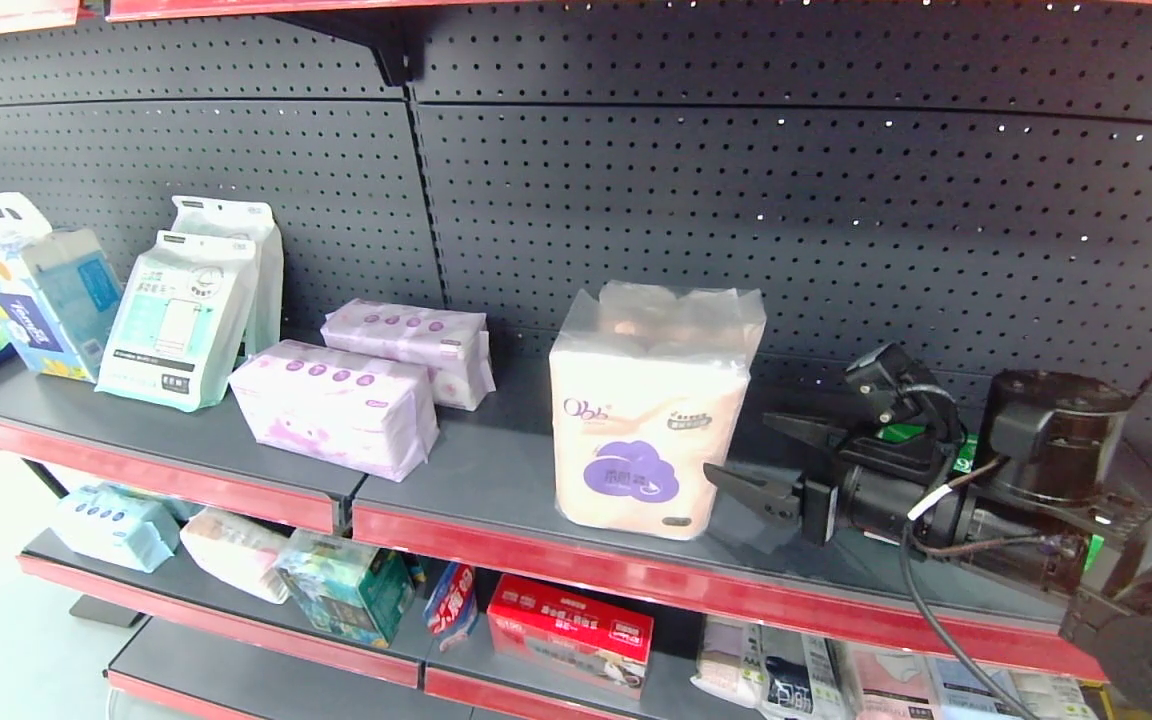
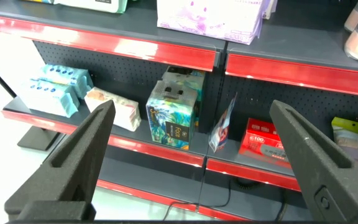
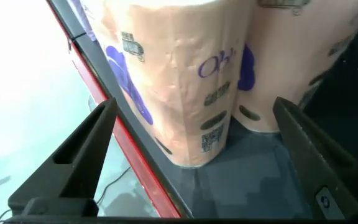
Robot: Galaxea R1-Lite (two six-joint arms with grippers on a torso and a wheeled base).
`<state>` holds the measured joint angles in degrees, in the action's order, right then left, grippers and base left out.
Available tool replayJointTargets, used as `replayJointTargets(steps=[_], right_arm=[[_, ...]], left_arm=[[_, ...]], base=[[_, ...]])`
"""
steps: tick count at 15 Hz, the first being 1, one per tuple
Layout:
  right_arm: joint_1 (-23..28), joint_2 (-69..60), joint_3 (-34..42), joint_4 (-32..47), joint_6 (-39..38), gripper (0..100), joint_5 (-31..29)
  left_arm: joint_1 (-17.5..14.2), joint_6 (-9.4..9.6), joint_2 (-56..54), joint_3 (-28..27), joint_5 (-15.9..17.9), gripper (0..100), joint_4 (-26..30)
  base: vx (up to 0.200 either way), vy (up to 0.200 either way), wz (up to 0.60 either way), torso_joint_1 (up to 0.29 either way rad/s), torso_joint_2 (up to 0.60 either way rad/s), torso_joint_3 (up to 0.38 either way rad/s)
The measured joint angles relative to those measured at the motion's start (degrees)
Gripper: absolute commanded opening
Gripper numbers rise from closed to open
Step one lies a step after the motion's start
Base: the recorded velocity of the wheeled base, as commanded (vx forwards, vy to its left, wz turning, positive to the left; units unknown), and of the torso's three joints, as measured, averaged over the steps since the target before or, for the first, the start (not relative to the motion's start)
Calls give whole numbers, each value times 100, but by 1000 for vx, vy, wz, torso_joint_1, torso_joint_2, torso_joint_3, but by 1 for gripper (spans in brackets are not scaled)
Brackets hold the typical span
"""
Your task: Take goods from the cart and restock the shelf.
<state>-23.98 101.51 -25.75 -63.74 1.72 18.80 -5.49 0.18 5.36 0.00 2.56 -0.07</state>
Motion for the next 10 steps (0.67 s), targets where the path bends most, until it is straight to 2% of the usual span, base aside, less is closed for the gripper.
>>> replayJointTargets(steps=[10], right_arm=[[-77,435,-484,-205,-6,100,0]], left_arm=[[4,0,0,0,0,100,0]], base=[[0,0,0,0,0,0]])
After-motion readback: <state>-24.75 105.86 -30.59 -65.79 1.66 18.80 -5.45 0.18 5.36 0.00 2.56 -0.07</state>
